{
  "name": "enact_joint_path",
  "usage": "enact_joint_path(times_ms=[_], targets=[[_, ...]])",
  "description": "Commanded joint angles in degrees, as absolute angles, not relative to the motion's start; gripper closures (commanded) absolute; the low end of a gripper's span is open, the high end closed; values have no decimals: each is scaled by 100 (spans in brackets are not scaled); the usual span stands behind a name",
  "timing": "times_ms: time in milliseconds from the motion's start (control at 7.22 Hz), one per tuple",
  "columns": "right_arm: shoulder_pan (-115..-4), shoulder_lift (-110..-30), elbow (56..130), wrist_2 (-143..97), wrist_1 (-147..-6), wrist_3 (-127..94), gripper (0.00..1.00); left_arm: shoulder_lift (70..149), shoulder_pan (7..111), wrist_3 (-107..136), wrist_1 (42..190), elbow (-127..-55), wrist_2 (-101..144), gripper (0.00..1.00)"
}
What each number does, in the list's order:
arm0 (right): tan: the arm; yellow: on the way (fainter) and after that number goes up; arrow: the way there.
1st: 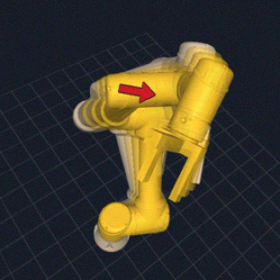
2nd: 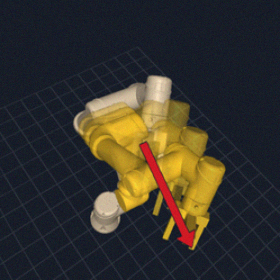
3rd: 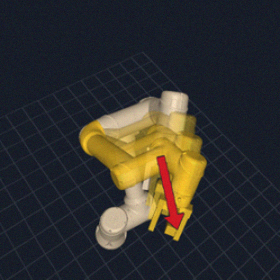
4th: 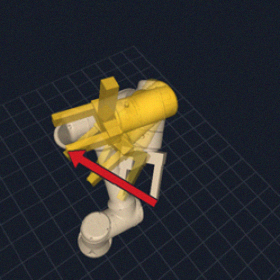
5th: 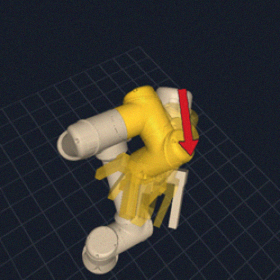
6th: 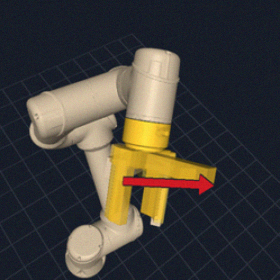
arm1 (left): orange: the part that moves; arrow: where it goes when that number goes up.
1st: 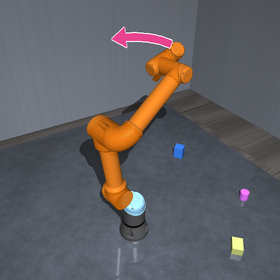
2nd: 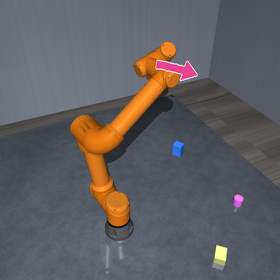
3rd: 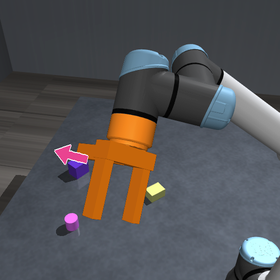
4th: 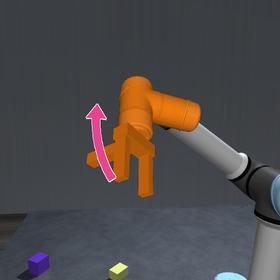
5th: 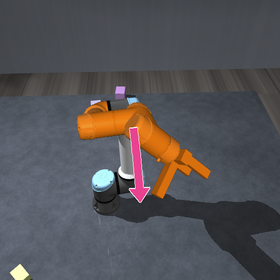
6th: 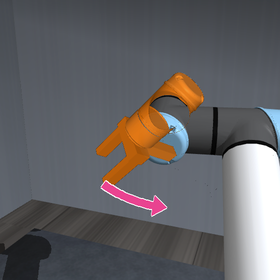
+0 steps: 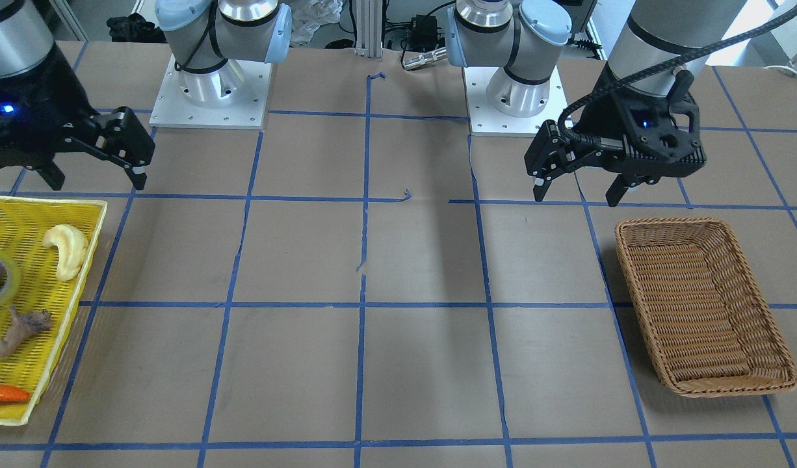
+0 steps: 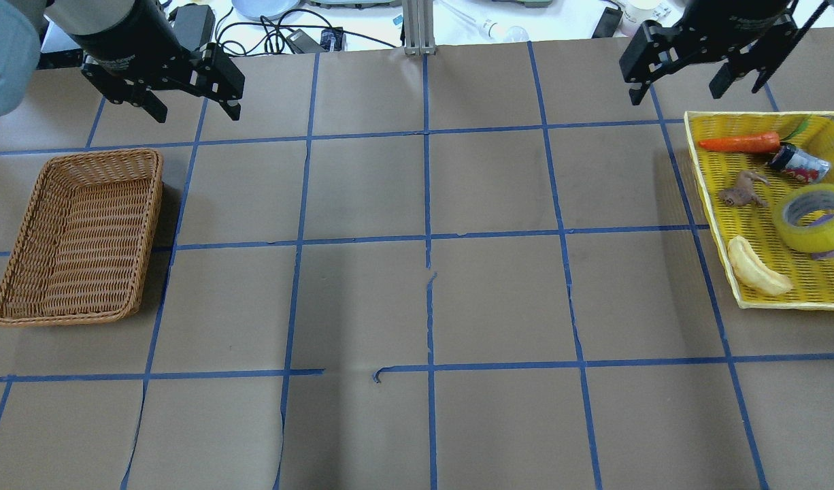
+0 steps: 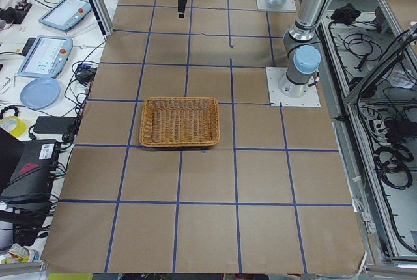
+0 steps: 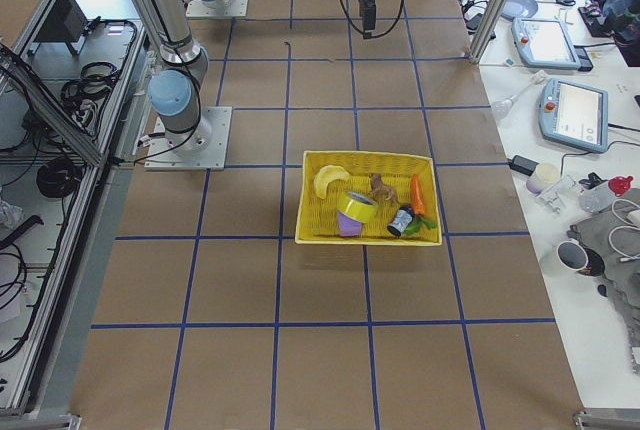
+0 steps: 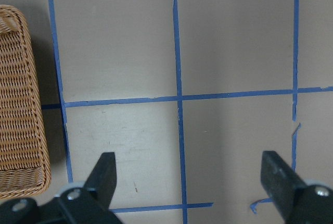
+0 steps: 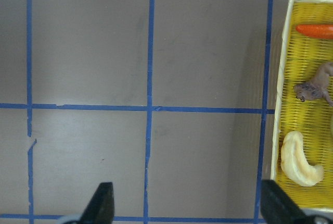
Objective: Transfer tape with both arms
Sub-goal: 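Lower the right gripper onto the yellow tape roll in the tray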
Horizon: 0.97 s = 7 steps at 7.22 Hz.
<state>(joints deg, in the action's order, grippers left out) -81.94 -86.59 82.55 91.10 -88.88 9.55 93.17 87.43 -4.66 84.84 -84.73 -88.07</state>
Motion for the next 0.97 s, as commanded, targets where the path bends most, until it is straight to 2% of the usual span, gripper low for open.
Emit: enact_joint_path(times_ms=[0, 415, 692, 831], targets=[[-7413, -8500, 8366, 9665, -8361, 1500, 0, 9316, 8745, -466, 8490, -8473, -8807, 0], [-7075, -7887, 8578, 11033, -8812, 2196, 0, 9299, 8754, -457, 8438, -8552, -8807, 0], [-6892, -7165, 8910, 11593, -9864, 2406, 0, 9299, 8745, -474, 8437, -8552, -8798, 0], [-6577, -7076, 9399, 11532, -10775, 2982, 0, 9290, 8763, -449, 8437, -8552, -8798, 0]])
